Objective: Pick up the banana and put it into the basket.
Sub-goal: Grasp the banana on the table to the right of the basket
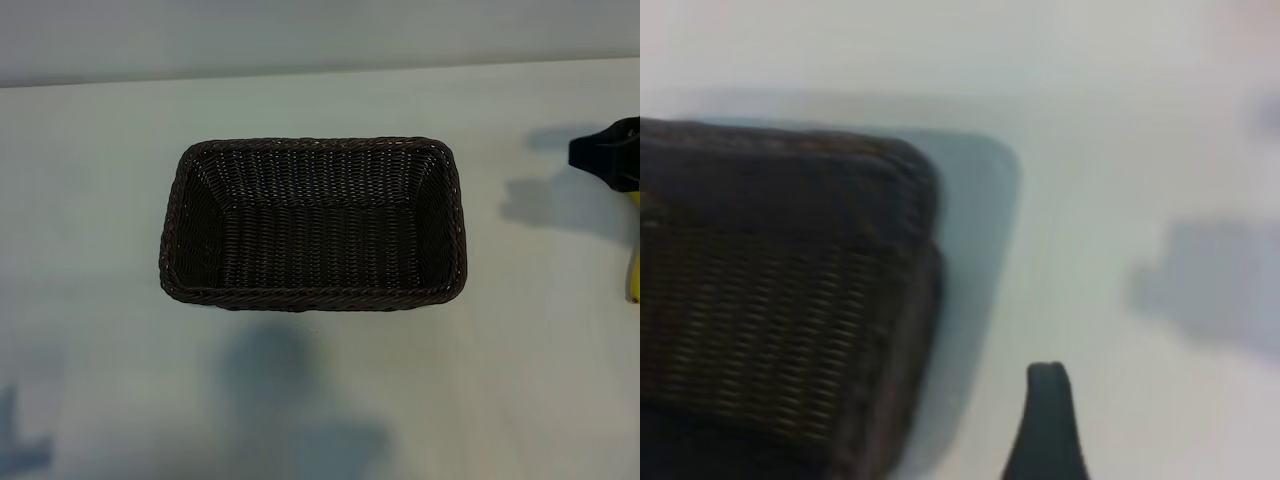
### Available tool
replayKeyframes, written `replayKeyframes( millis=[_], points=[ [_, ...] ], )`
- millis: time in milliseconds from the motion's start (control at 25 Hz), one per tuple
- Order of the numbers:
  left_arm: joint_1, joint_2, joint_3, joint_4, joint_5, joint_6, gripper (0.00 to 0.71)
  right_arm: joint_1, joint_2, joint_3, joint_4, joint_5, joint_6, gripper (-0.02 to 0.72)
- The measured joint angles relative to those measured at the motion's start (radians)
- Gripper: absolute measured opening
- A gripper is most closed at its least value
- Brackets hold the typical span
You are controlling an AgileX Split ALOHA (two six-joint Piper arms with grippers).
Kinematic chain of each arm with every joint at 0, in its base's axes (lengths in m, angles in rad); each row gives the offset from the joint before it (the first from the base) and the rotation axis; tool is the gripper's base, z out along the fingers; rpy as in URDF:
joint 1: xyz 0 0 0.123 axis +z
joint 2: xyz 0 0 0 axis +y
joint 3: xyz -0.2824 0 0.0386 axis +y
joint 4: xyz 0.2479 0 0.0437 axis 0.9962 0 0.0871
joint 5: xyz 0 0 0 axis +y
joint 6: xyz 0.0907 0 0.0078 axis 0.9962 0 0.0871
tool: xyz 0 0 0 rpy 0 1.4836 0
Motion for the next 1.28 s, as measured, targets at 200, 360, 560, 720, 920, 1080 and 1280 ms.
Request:
replayKeyframes(
  millis=[200,360,560,720,920,1080,1280],
  points=[
    [0.0,0.0,0.0,0.0,0.0,0.0,0.561,0.0,0.099,-0.102,-0.292,0.049,0.271,0.571],
    [0.0,0.0,0.0,0.0,0.0,0.0,0.561,0.0,0.177,-0.199,-0.481,0.114,0.444,0.571],
    [0.0,0.0,0.0,0.0,0.0,0.0,0.561,0.0,0.269,-0.289,-0.681,0.201,0.59,0.571],
    [0.0,0.0,0.0,0.0,0.0,0.0,0.561,-0.001,0.348,-0.319,-0.8,0.233,0.669,0.571],
    [0.0,0.0,0.0,0.0,0.0,0.0,0.561,-0.052,0.43,-0.335,-0.819,0.237,0.711,0.571],
    [0.0,0.0,0.0,0.0,0.0,0.0,0.561,-0.102,0.472,-0.335,-0.78,0.237,0.702,0.571],
    [0.0,0.0,0.0,0.0,0.0,0.001,0.561,-0.118,0.489,-0.335,-0.702,0.236,0.644,0.571]
  ],
)
